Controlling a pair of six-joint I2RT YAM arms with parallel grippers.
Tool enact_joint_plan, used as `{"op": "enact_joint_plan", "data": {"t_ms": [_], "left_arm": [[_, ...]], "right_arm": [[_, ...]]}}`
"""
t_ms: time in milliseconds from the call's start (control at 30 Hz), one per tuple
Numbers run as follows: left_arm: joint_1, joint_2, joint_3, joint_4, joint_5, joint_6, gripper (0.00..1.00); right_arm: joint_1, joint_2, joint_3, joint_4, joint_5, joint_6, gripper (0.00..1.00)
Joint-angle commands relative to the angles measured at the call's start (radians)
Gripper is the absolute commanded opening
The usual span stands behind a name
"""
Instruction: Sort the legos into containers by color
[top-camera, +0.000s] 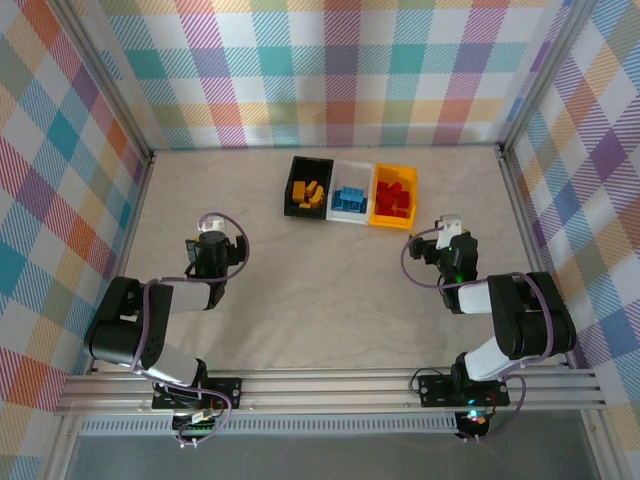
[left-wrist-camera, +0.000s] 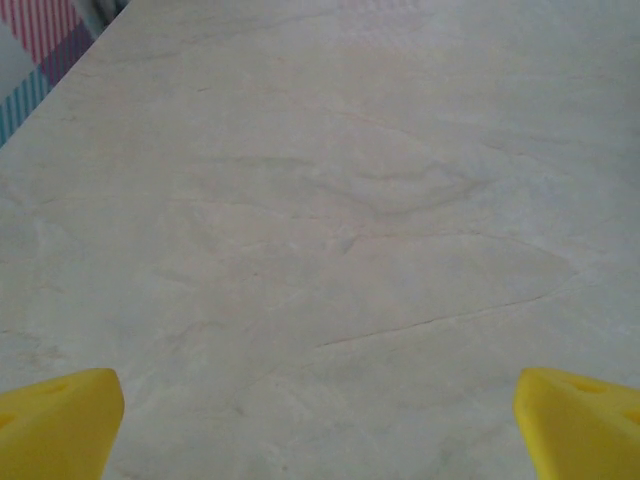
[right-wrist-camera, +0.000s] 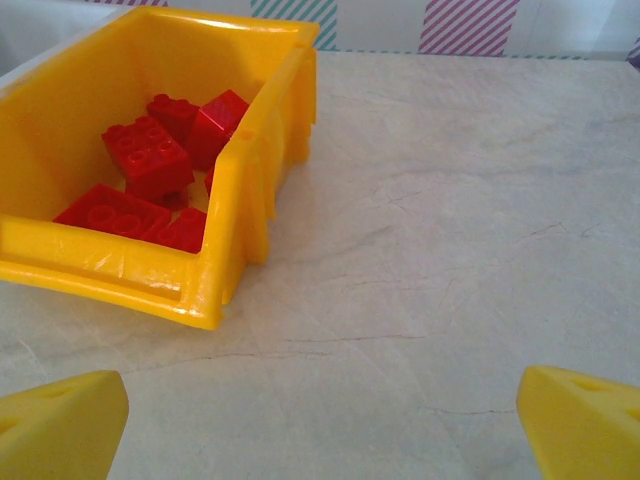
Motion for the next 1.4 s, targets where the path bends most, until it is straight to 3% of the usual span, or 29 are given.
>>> {"op": "enact_joint_plan", "data": {"t_ms": [0,233,433,600,700,967,1367], "left_arm": [[0.015,0.004,-0.013,0.111,0.031,0.010,1.00],[0.015,-0.002,-0.033,0.140,0.032,0.010,1.00],[0.002,0.069,-0.125,0.386,0.051,0.041,1.00],[0.019,0.058,-0.082,0.273,0.055,0.014,1.00],[0.080,0.056,-0.031,0.171,0.090,-0.051,1.00],[0.083,0.055,-0.033,0.173,0.098,-0.053,1.00],[0.084,0.056,-0.033,0.173,0.099,-0.053,1.00]], "right_arm": [[-0.011,0.000,0.027,-0.009,-0.030,0.022,1.00],[-0.016,0.000,0.032,-0.016,-0.036,0.024,1.00],[-0.016,-0.002,0.029,-0.011,-0.032,0.024,1.00],[-0.016,-0.002,0.026,-0.006,-0.030,0.023,1.00],[-0.016,-0.001,0.028,-0.009,-0.030,0.024,1.00],[-0.066,0.003,0.077,-0.099,-0.102,0.062,1.00],[-0.067,0.001,0.075,-0.096,-0.102,0.061,1.00]]}}
